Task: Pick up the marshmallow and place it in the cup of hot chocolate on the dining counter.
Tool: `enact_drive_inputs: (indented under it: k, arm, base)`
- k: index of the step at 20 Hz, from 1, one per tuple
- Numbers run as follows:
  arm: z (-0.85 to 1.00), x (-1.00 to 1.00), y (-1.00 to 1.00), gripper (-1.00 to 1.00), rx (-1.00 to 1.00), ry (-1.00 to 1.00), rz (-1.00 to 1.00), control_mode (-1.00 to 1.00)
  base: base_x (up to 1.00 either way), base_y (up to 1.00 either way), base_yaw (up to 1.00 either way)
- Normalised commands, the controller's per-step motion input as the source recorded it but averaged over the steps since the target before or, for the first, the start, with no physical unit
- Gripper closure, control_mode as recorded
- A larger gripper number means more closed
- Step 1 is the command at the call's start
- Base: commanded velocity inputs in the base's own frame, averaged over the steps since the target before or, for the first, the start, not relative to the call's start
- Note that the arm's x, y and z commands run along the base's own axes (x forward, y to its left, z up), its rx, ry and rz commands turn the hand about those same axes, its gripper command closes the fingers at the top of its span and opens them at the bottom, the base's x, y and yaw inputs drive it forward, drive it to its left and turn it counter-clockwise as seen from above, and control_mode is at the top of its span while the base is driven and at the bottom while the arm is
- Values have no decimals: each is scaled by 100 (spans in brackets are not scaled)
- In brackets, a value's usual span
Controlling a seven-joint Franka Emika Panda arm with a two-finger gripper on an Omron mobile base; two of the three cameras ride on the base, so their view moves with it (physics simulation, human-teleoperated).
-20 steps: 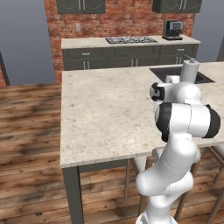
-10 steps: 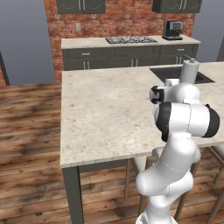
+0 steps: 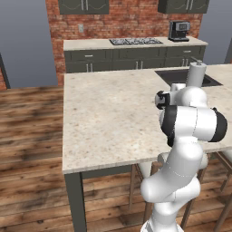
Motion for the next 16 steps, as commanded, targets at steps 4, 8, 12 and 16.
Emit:
enact_drive_inputs:
  k: [4, 8, 12, 16]
  arm:
    - [0, -6, -4, -100, 0, 0, 0, -100]
    - [0, -2, -1, -100, 0, 0, 0, -100]
    - [0, 0, 0, -100, 1, 0, 0, -100]
    - [4, -6, 0, -100, 3, -5, 0, -100]
  base:
    - [0, 0, 0]
    - [0, 0, 0]
    - [0, 0, 0]
    - [0, 0, 0]
